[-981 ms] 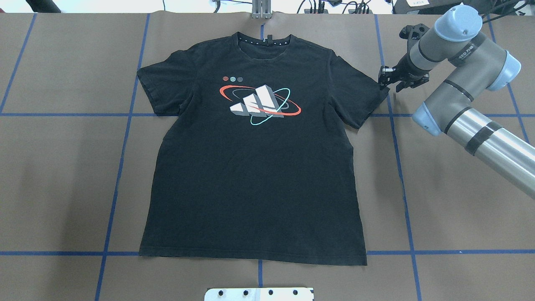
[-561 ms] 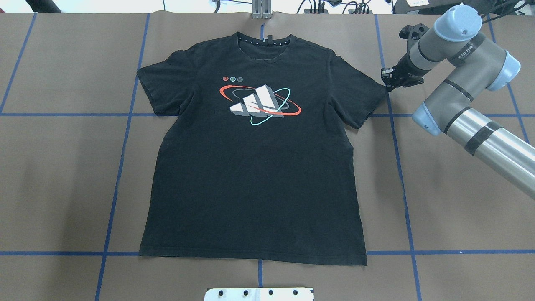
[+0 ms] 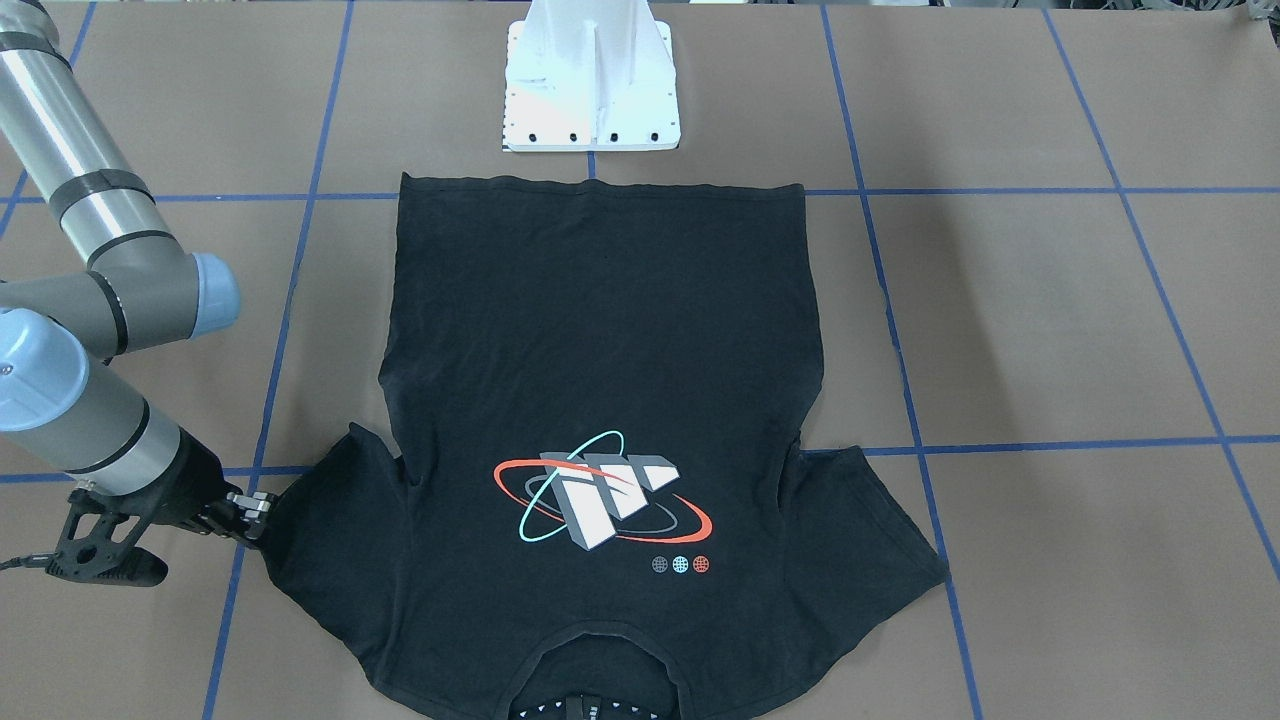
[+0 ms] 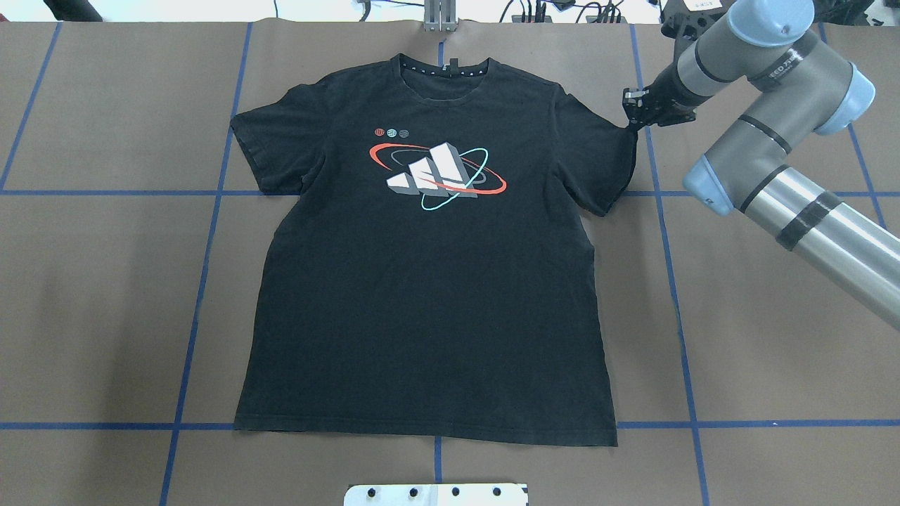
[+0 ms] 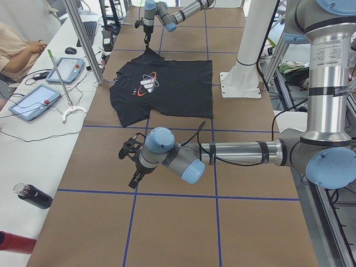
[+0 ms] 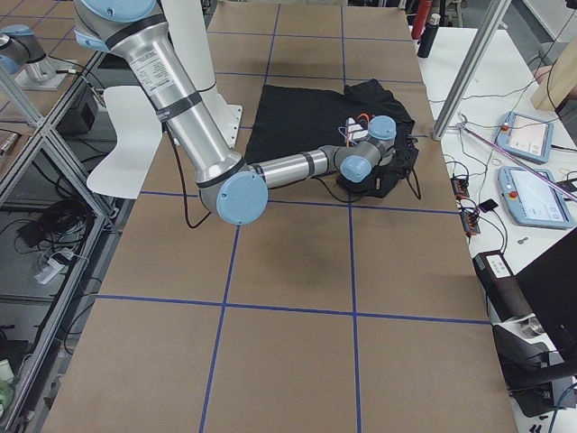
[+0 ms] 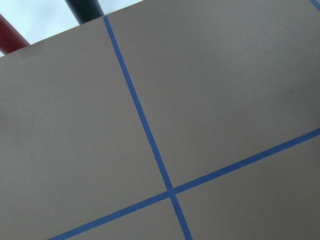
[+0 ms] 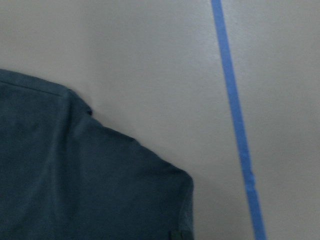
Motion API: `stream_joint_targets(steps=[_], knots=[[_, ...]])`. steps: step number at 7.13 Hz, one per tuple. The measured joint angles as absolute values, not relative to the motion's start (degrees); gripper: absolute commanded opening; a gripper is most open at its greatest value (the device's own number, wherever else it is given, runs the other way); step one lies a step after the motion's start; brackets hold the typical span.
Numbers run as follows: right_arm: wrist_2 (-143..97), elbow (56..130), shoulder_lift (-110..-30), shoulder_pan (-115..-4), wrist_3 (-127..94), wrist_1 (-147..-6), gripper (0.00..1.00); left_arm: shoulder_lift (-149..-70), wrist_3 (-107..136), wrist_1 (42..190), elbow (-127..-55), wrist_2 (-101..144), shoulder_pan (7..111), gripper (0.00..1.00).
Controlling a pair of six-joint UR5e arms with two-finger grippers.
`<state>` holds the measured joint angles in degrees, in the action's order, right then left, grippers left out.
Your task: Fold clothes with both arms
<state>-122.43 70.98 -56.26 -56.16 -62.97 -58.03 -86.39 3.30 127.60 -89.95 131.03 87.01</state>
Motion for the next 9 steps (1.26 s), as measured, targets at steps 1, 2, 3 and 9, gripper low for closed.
stream_joint_targets(steps=[1,2,3,9], knots=[[-122.3,71.5,-53.5,-54.9,-68.4,-58.1,0.0,-86.4,3.4,127.6,-90.1,131.1,87.0,0.99],[-122.0,70.8,-50.0,-53.4,-73.4,-58.2,0.0,-86.4,3.4,127.6,-90.2,131.1,87.0,0.99],[-120.9,69.2,-46.7,-51.7,-76.5,-58.2,0.0,-86.4,3.4,127.6,-90.3,131.1,87.0,0.99],[-114.6,63.7,-40.9,-46.8,-78.5,-58.1,1.0,-86.5,3.3,127.5,-90.5,131.2,87.0,0.99]])
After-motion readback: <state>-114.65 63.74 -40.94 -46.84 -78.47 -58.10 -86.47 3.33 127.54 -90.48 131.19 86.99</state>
